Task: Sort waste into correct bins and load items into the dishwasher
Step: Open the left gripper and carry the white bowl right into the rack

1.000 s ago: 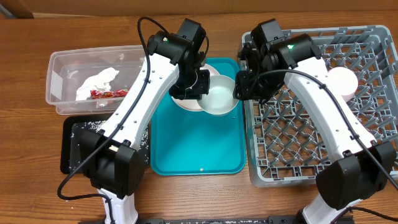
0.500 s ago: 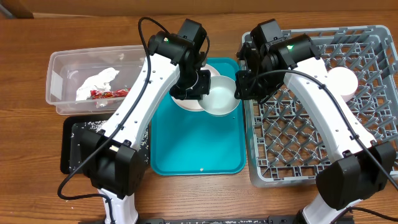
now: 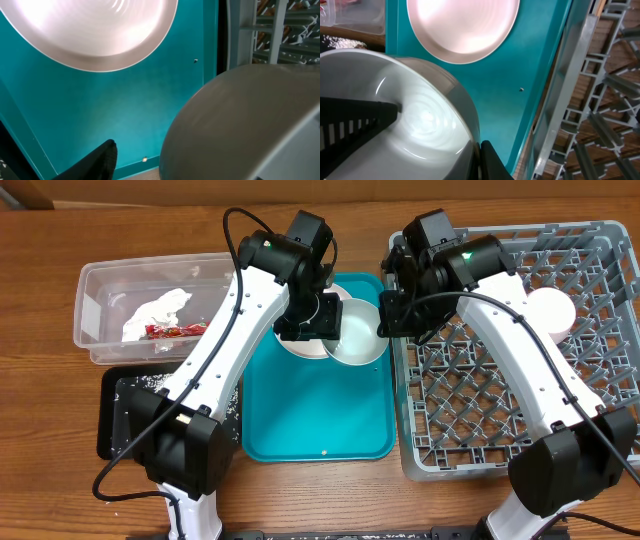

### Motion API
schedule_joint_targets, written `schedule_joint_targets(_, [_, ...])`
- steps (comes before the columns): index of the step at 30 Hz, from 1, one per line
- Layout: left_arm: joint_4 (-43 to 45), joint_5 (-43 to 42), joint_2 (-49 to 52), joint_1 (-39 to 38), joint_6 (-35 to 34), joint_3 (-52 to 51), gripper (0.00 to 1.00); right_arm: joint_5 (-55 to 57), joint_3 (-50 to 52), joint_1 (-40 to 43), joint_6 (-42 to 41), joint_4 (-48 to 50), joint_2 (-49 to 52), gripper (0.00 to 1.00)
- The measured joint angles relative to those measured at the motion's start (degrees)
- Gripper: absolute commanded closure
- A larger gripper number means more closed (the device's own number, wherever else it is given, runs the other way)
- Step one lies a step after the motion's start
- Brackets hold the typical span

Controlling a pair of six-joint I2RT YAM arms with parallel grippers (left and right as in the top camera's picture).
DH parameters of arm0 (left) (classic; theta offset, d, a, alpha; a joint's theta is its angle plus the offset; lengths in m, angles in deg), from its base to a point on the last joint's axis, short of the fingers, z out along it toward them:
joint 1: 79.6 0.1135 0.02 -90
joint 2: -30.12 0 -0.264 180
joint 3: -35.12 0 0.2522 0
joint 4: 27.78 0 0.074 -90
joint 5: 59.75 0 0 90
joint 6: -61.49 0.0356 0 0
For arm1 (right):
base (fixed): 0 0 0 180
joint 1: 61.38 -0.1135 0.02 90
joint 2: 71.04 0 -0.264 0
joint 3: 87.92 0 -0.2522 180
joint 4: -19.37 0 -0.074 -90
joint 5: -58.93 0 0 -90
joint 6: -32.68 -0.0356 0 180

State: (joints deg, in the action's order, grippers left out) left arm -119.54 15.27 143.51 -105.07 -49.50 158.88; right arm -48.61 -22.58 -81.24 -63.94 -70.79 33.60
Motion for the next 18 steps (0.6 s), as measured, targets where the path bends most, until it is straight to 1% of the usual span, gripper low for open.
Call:
schedule_joint_targets(4, [0.0,-1.1,0.0,0.0,0.0,0.0,0.4,3.1,0.0,0.0,-0.4,0.3,0.0,0.96])
schedule_joint_targets(7, [-0.2,-3.3,0.0,0.3,0.3,1.2,0.4,9.3,0.0,0.0,-2.3,-0.1,0.0,0.96])
schedule_joint_targets(10, [-1.0,-6.1,0.0,0.8,0.9,4.8,0.4,17.0,0.0,0.5,-5.0,-2.0,0.0,0.96])
schedule_joint_targets(14, [-2.4,-8.9,-0.6,1.5,2.1,10.5,0.4,26.8,0.0,2.3,-8.3,-6.0,0.0,0.96])
schedule_joint_targets(18, [-2.9,-9.9,-3.7,1.6,3.1,13.2,0.38,38.8,0.0,5.6,-13.8,-15.3,0.0,0.96])
